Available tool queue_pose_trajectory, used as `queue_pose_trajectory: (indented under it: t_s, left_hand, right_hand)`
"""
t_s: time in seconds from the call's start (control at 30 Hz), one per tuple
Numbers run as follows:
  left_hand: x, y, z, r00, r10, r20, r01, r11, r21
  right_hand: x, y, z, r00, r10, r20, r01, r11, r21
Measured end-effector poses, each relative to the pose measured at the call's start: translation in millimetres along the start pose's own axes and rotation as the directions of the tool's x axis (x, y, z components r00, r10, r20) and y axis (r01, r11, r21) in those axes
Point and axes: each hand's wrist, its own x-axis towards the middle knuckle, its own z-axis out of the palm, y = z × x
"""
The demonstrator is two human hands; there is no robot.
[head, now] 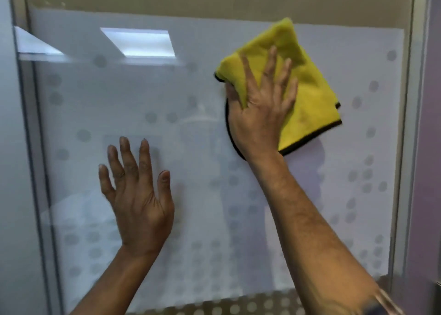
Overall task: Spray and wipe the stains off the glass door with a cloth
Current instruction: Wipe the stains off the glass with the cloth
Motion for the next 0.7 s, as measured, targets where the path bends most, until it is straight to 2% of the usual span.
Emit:
queue_pose_trajectory:
  t_s: [0.13,0.2,0.43,0.7]
  left_hand:
    - [1,1,-1,1.0,-0.007,-0.002,0.007,1.0,-0.027]
    - [1,2,-2,1.0,-0.015,-0.006,0.015,0.999,-0.051]
    - [1,1,-5,0.999,-0.022,-0.025,0.018,0.988,-0.154]
    - [0,2,-2,1.0,-0.007,-0.014,0.007,0.999,-0.037]
  right_hand:
    - [-47,-24,8,0.963,-0.266,0.042,0.263,0.963,0.057]
    - [-82,-25,8,0.934,-0.347,0.086,0.339,0.937,0.088]
    - [-193,-8,-2,0.889,-0.4,0.224,0.374,0.915,0.148]
    - [-286,35,-27,0.801,-0.504,0.323,0.472,0.863,0.179]
